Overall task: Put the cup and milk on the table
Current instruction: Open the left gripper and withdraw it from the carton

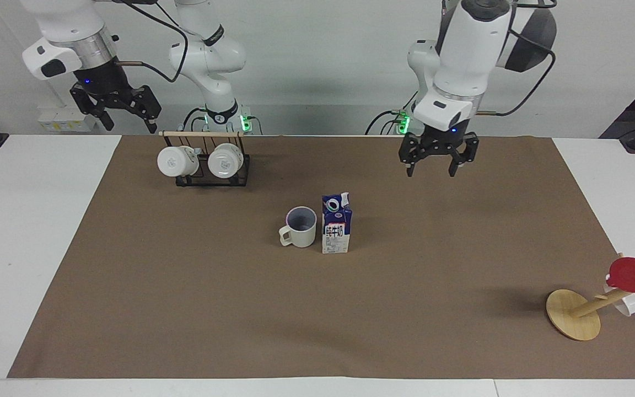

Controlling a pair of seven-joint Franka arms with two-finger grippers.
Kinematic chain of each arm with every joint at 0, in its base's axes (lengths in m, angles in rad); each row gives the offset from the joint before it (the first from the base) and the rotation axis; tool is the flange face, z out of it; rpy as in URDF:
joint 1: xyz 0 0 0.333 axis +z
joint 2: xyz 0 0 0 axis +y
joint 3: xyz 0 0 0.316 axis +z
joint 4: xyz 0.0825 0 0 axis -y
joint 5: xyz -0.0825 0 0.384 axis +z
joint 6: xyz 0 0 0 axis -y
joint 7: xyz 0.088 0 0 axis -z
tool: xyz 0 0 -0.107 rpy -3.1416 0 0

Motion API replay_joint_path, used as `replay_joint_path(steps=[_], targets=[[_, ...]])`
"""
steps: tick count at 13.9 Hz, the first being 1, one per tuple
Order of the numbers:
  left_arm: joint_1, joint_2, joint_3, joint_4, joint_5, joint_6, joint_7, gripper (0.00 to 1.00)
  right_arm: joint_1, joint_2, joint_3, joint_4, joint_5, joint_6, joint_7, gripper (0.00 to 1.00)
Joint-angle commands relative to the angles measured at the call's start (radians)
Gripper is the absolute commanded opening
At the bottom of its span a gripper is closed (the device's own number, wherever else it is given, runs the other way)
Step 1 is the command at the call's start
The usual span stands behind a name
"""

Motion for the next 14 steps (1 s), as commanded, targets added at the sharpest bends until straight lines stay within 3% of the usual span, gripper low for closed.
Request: replay_joint_path(steps=[1,4,8,14], targets=[[0.098,-0.045,-0.005,-0.027,-0.017,0.002,0.126,1.0,-0.005,-0.009,0.006,-0.002,0.017,-0.016,0.019,1.0],[0.215,-0.058,0.003,0.049,-0.09,-0.082,0.218,1.0,-0.016,0.006,0.006,0.023,0.012,-0.046,0.023,1.0],[0.296,-0.05,0.004,0.161,-0.093,-0.263,0.347,1.0,-0.01,-0.006,0.005,0.011,0.018,-0.025,0.015,1.0],[0.324,-0.071,0.003,0.161,-0.09,-0.314,0.393,1.0,-0.018,-0.007,0.0,0.012,0.018,-0.034,-0.054,1.0]])
